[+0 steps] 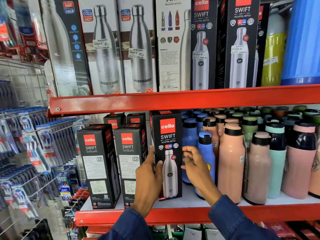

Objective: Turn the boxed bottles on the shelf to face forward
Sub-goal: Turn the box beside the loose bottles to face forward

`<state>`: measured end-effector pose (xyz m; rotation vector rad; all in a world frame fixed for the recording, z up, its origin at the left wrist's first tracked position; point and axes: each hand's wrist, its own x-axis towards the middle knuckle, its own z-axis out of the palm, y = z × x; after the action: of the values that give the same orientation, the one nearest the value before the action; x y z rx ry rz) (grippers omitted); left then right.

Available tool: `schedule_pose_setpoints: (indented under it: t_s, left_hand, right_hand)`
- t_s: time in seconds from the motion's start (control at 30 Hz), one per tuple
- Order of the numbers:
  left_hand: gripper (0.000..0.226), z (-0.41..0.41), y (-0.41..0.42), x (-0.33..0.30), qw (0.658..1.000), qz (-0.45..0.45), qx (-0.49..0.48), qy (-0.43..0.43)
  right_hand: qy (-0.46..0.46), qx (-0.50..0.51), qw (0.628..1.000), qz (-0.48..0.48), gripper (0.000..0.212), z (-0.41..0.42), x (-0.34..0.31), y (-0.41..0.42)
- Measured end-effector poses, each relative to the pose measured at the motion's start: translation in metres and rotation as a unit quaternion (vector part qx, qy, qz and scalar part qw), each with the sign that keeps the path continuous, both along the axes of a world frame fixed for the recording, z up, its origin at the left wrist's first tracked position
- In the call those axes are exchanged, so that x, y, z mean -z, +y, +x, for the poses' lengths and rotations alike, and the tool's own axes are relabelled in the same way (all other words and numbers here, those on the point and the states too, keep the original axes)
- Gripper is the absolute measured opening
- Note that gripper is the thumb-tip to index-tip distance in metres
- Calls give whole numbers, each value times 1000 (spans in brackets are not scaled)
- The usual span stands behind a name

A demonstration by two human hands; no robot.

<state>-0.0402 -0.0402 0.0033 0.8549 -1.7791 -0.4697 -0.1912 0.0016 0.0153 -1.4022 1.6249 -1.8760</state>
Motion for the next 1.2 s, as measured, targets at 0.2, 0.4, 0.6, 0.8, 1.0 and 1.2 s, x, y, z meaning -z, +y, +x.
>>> schedule_pose_setpoints:
  t_s: [0.2, 0.4, 0.6, 0.8, 1.0, 1.2]
  left_hand:
    - [59, 6, -12, 1, 998, 20, 44, 34]
    - [53, 8, -12, 10, 998, 45, 39, 28]
    - [46, 10, -15, 24, 999, 39, 20, -2]
    - [53, 10, -14, 29, 999, 46, 28, -2]
    - [57, 12, -13, 29, 999, 42, 27, -17]
    - [57, 19, -2, 23, 999, 30, 29, -18]
  right_hand:
    - [39, 19, 999, 0, 34, 6, 7, 7]
    - [39, 27, 999, 19, 40, 13, 27, 5]
    - [40, 39, 998, 37, 35, 17, 39, 6]
    - [39, 35, 998, 43, 36, 17, 40, 7]
    - [40, 37, 998, 41, 35, 18, 44, 7]
    - [12, 48, 998, 33, 38, 18, 47, 10]
